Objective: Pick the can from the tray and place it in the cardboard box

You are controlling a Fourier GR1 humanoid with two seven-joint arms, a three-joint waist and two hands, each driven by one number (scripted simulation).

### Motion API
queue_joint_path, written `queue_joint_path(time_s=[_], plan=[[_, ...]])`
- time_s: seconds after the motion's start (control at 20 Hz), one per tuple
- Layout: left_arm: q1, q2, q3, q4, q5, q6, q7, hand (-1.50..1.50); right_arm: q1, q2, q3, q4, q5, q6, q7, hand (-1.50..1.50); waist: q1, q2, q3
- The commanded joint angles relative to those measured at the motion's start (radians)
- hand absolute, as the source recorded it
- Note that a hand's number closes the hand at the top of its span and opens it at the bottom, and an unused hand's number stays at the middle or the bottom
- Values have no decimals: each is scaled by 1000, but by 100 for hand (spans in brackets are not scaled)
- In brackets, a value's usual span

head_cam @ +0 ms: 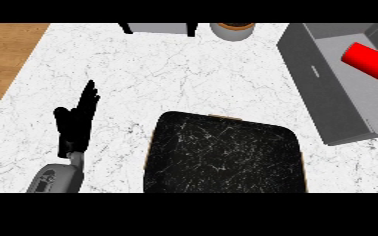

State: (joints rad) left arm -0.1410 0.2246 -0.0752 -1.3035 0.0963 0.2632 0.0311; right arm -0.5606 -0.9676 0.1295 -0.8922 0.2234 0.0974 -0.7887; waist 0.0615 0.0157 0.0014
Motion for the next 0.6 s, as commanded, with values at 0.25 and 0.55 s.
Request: queue_joint_path(time_s=[0.25, 0.55], plan=[[28, 2, 8, -11, -1, -15, -11, 0, -243, 130, 30, 425, 96, 115, -37, -150, 10, 2, 2], [-12, -14, 9, 17, -6, -13, -14, 0, -289, 204, -24, 565, 45, 211, -190, -150, 6, 10, 3]])
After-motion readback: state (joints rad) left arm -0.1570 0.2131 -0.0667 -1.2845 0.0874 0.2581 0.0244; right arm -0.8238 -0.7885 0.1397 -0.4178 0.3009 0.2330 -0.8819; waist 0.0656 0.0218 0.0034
